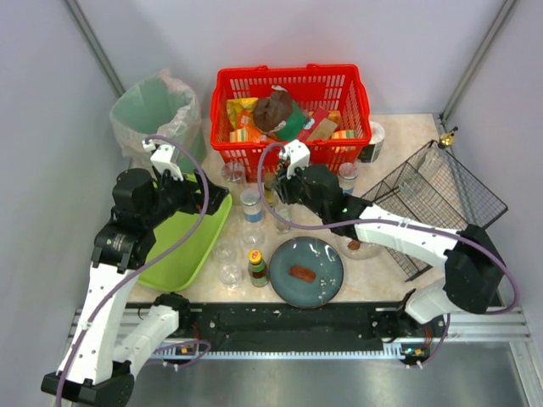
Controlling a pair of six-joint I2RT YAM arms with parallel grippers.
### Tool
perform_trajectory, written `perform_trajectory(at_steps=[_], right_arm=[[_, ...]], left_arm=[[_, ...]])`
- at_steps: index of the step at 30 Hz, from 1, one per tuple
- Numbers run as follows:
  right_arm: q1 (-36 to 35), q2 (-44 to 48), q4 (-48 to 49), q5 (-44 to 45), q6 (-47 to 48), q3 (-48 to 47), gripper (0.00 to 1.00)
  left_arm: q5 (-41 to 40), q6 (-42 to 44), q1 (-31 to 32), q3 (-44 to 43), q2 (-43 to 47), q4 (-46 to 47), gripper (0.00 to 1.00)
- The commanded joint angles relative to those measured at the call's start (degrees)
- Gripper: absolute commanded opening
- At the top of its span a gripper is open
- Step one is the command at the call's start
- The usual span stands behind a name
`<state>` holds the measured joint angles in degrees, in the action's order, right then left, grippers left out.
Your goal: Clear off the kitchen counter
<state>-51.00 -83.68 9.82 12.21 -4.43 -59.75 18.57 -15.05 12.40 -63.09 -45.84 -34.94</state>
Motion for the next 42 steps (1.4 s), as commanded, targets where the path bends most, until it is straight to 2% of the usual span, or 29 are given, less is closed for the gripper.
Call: perform_trajectory(at_steps=[1, 4, 7, 15, 22, 25, 29, 35, 42], right_arm=[[-0.6, 4.3, -2.1, 4.2, 2.4, -4.1, 0.0], [-0.3, 6.6, -3.4, 3.4, 2.2, -5.8, 0.0], [-0.2, 7.9, -9.0, 2.7, 0.9, -11.5, 0.0], [1.0, 16.8, -24.3, 11.2, -1.3, -18.6, 0.0], [9.8, 24.3, -35.4, 15.4, -2.0, -24.4, 0.0], [11.1, 26.0, -38.2, 19.9, 0.4, -27.3, 0.0], [11.2, 28.5, -39.3, 28.1, 4.1, -30.7, 0.0], [12.5, 29.5, -37.4, 40.1, 14.5, -34.3, 0.0], [23.0, 28.4, -36.2, 40.3, 17.6, -35.0, 0.0]], left_arm=[[2.7, -0.4, -0.3, -0.3, 2.3, 2.9, 0.98], [3.5, -0.7, -0.3, -0.4, 2.7, 3.3, 0.98], [3.4, -0.6, -0.3, -0.3, 2.3, 3.1, 0.99], [3.5, -0.9, -0.3, 0.9, 1.5, 3.7, 0.98], [4.2, -1.7, -0.3, 3.4, 0.9, 8.0, 0.98], [4.5, -1.7, -0.3, 5.7, 1.0, 11.3, 0.98], [5.2, -1.7, -0.3, 6.3, -0.5, 11.6, 0.98], [6.7, -2.0, -0.3, 5.9, -1.4, 11.1, 0.98], [6.7, -2.3, -0.3, 5.3, -0.7, 10.6, 0.98]])
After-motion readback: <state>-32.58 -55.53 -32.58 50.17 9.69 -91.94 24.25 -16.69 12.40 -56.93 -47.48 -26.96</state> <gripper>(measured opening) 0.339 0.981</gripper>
